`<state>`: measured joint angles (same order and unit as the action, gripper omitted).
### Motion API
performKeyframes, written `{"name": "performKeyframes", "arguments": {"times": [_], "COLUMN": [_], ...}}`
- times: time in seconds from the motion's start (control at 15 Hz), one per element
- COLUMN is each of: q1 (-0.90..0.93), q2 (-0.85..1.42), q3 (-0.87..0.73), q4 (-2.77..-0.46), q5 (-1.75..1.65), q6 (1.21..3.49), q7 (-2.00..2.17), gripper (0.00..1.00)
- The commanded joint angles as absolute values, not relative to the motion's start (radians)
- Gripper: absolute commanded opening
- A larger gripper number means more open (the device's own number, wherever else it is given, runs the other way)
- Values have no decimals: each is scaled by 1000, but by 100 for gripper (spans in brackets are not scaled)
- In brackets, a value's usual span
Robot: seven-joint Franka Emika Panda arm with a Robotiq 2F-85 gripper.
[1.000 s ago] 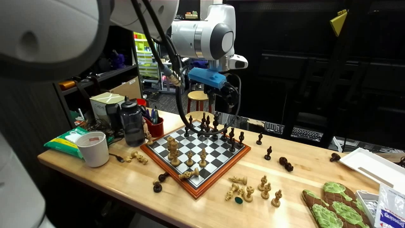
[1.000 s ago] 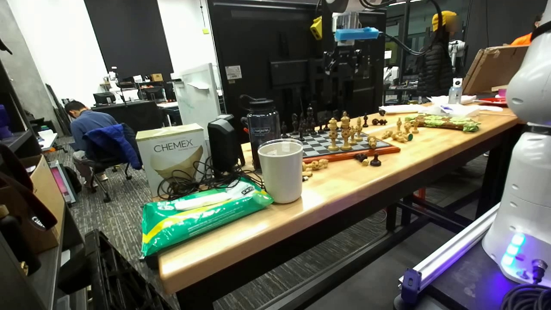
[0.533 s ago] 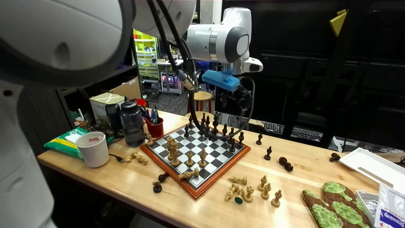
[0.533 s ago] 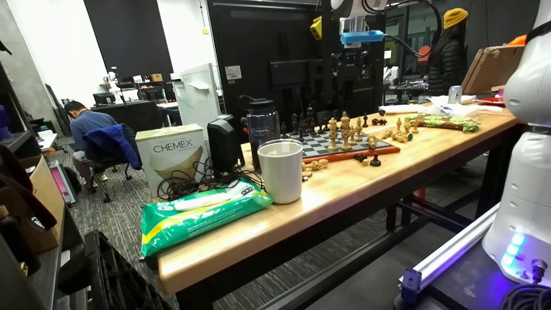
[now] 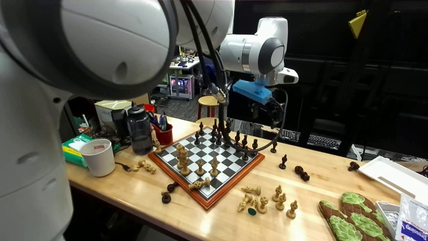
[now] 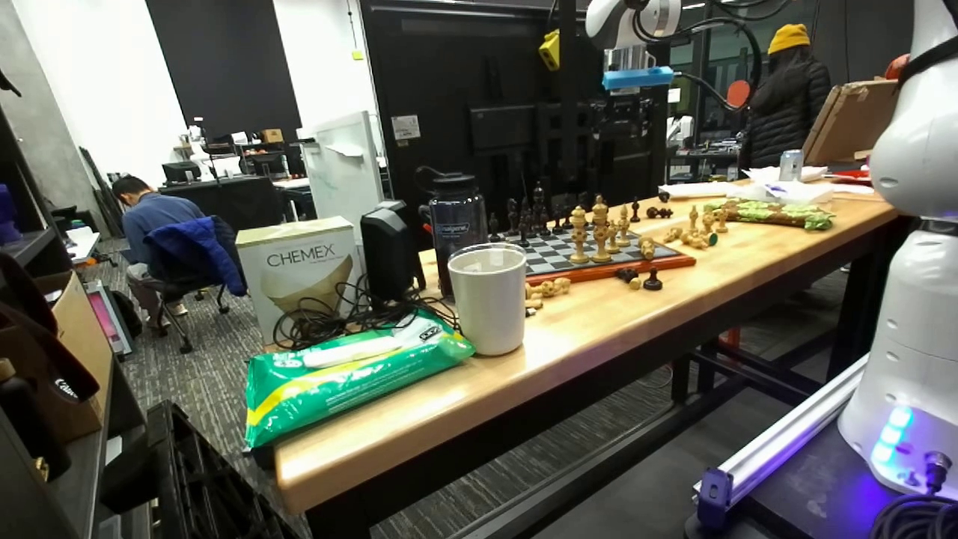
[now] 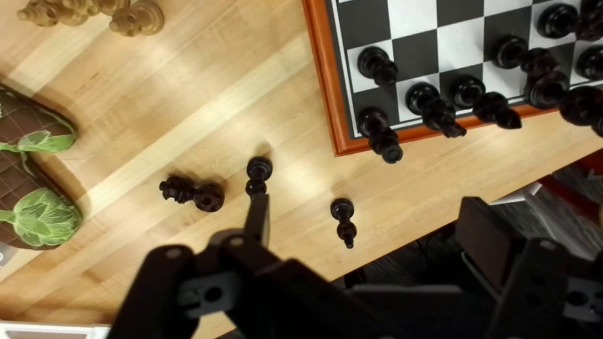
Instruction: Pick up one black chess piece from the counter and place it on the board.
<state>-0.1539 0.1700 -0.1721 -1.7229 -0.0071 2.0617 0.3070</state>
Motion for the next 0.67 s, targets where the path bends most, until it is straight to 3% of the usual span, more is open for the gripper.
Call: {"name": "performKeyframes", "arguments": {"times": [0.0, 0.6], "q1": [-179, -191], "q2": [207, 223], "q3": [-192, -202], "q4": [-1672, -1675], "q5": [32, 59], "q6": [2064, 2064], "q7": [326, 312], "gripper": [100, 100]}}
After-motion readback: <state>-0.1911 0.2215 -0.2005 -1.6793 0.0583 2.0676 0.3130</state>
